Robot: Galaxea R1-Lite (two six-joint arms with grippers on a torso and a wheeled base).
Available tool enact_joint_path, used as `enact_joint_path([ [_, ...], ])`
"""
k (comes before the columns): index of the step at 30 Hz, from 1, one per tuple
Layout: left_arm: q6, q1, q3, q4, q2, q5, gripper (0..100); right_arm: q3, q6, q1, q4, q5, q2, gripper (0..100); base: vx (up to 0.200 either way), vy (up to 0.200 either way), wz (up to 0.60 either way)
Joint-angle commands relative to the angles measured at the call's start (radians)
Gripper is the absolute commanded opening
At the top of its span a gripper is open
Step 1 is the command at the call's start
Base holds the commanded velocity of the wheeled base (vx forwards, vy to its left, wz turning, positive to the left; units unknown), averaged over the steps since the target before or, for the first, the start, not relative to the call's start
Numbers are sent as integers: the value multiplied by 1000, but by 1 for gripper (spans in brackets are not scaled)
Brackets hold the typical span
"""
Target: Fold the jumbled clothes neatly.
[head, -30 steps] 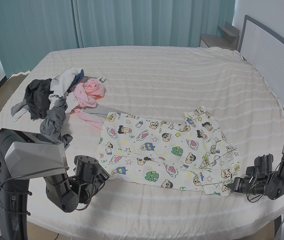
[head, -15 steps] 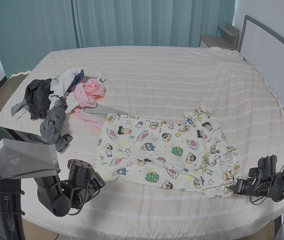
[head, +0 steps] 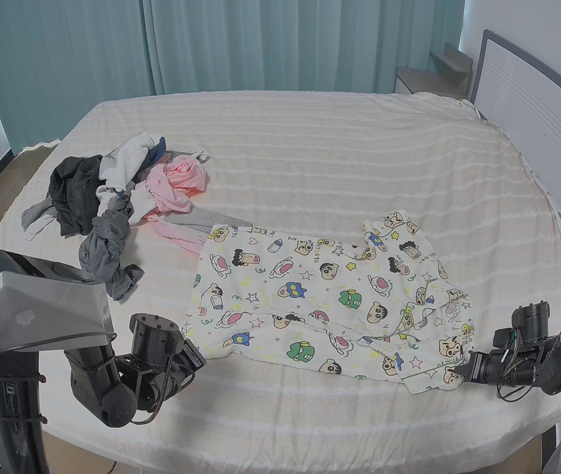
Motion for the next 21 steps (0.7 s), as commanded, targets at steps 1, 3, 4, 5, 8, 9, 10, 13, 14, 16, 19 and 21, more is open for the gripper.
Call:
enact_joint_path([
  [1,-9,4,1,0,-3,-4,0,1,-1,16,-2,1,-7,0,0,0,0],
  [3,-9,24,-9,-3,-7,-4,0,4,0,24,-3,1,-7,0,0,0,0],
  [4,-7,37,-14,-6,-9,-4,0,1,0,24,-3,1,-7,0,0,0,0],
  [5,-6,51,-23,-11,-13,-6,0,2,0,26,-3,1,-7,0,0,0,0],
  [8,0,100,-38,-39,-29,-63,0,4,-1,26,-5,1,-8,0,0,0,0],
  [9,13,113,-34,-42,-30,-104,0,4,-1,26,-5,1,-8,0,0,0,0],
  [10,34,122,-28,-43,-30,-141,0,4,-1,26,-5,-1,-10,0,0,0,0],
  [13,112,146,-12,-46,-24,-234,0,2,-1,26,-6,-14,-11,0,0,0,0],
  [14,138,151,-11,-46,-21,-265,0,2,-1,26,-6,-19,-11,0,0,0,0],
  [16,221,166,-15,-48,-12,-314,0,1,-1,26,-6,-22,-11,0,0,0,0],
  [19,361,200,-37,-34,2,-342,0,4,-1,26,-6,-22,-11,0,0,0,0],
  [21,438,208,-49,-25,17,-343,0,4,-1,26,-6,-22,-10,0,0,0,0],
])
